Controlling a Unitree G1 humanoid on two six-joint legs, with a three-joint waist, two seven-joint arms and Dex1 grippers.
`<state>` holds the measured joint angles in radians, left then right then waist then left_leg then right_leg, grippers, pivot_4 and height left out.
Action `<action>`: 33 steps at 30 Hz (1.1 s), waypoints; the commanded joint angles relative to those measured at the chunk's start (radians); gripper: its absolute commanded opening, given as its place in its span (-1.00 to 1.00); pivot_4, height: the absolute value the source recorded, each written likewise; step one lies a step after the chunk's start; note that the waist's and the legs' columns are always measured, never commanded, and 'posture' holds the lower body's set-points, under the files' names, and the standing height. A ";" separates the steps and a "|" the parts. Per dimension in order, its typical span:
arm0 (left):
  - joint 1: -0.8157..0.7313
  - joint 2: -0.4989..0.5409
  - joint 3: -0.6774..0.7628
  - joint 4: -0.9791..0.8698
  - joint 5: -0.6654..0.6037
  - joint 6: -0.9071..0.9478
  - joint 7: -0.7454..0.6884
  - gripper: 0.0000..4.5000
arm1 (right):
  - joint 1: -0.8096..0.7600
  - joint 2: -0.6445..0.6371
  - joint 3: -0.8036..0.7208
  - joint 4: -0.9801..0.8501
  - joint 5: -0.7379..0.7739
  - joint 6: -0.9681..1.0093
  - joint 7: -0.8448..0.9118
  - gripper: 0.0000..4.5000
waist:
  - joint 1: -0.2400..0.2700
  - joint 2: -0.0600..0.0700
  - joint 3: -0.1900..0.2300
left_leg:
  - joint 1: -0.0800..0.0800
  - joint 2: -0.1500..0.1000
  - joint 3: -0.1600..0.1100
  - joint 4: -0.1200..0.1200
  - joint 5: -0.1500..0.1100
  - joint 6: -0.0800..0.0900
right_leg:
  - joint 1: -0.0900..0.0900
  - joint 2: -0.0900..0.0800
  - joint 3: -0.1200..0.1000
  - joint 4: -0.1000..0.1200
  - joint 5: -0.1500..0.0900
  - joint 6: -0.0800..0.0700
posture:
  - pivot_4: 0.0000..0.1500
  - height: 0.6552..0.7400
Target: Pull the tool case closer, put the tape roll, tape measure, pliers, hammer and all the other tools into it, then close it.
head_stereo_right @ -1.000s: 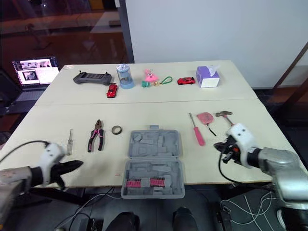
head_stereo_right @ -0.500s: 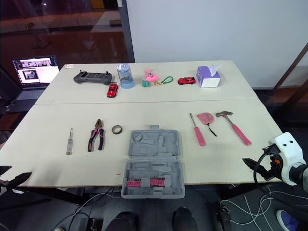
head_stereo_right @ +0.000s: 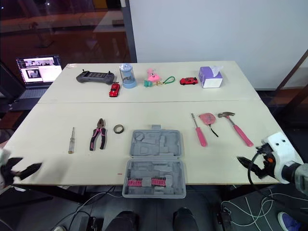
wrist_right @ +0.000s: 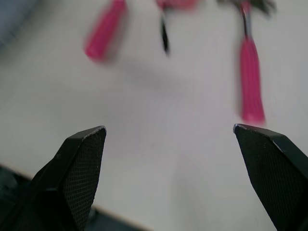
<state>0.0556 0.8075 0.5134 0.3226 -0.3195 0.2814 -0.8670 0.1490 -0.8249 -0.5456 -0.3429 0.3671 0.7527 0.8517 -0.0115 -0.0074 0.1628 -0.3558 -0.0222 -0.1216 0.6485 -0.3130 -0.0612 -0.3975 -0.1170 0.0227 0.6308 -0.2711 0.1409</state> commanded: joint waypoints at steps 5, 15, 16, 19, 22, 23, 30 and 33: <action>-0.312 -0.062 -0.286 0.037 0.112 -0.248 -0.074 0.99 | -0.170 0.025 0.209 -0.162 0.132 0.027 0.002 0.99 | -0.001 -0.001 0.000 | -0.001 0.000 0.000 0.000 0.000 -0.001 | 0.000 0.000 0.000 0.000 0.000 0.000 | 1.00 1.00; -0.916 -0.162 -0.653 0.710 0.356 -0.401 -0.392 0.99 | -0.436 0.067 0.542 -0.189 0.127 0.062 -0.024 0.99 | -0.004 -0.004 0.002 | -0.003 -0.001 0.000 0.003 0.001 -0.001 | -0.001 0.001 -0.001 0.000 0.001 0.001 | 1.00 1.00; -0.949 -0.174 -0.666 0.760 0.373 -0.415 -0.390 0.99 | -0.457 0.077 0.562 -0.187 0.129 0.069 -0.032 0.99 | -0.007 -0.004 0.002 | -0.004 -0.001 0.000 0.003 0.001 -0.001 | -0.002 0.001 -0.001 -0.001 0.001 0.001 | 1.00 1.00; -1.022 -0.209 -0.710 0.872 0.430 -0.439 -0.397 0.99 | -0.504 0.110 0.632 -0.184 0.119 0.072 -0.051 0.99 | -0.025 -0.006 0.003 | -0.005 -0.001 0.002 0.002 0.000 -0.001 | -0.006 0.001 -0.001 0.000 0.001 0.001 | 1.00 1.00; -1.052 -0.220 -0.726 0.929 0.467 -0.468 -0.390 0.99 | -0.531 0.131 0.673 -0.177 0.105 0.076 -0.069 0.99 | -0.036 -0.006 0.003 | -0.012 -0.001 0.001 0.004 0.001 -0.001 | -0.013 0.001 -0.002 0.002 0.001 0.001 | 1.00 1.00; -1.060 -0.228 -0.729 0.944 0.477 -0.471 -0.379 0.99 | -0.534 0.136 0.684 -0.174 0.096 0.072 -0.077 0.99 | -0.036 -0.006 0.003 | -0.015 -0.001 0.001 0.006 0.001 -0.001 | -0.015 0.001 -0.002 0.002 0.001 0.001 | 1.00 1.00; -1.092 -0.271 -0.746 0.994 0.545 -0.479 -0.314 0.99 | -0.540 0.172 0.698 -0.185 0.076 0.091 -0.145 0.99 | -0.026 -0.006 0.004 | -0.019 -0.001 0.000 0.014 0.000 0.000 | -0.015 0.000 -0.003 0.006 0.001 0.002 | 1.00 1.00; -1.097 -0.283 -0.737 1.002 0.558 -0.476 -0.297 0.99 | -0.528 0.176 0.693 -0.197 0.075 0.100 -0.162 0.99 | -0.027 -0.006 0.004 | -0.019 -0.002 0.000 0.015 0.000 0.000 | -0.015 0.000 -0.003 0.006 0.002 0.003 | 1.00 1.00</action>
<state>-1.0190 0.5208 -0.2221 1.3201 0.2242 -0.1856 -1.1751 -0.3791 -0.6490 0.1674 -0.5024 0.4416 0.8503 0.7009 -0.0382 -0.0137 0.1663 -0.3745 -0.0240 -0.1215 0.6635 -0.3127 -0.0612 -0.4125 -0.1170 0.0195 0.6364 -0.2695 0.1435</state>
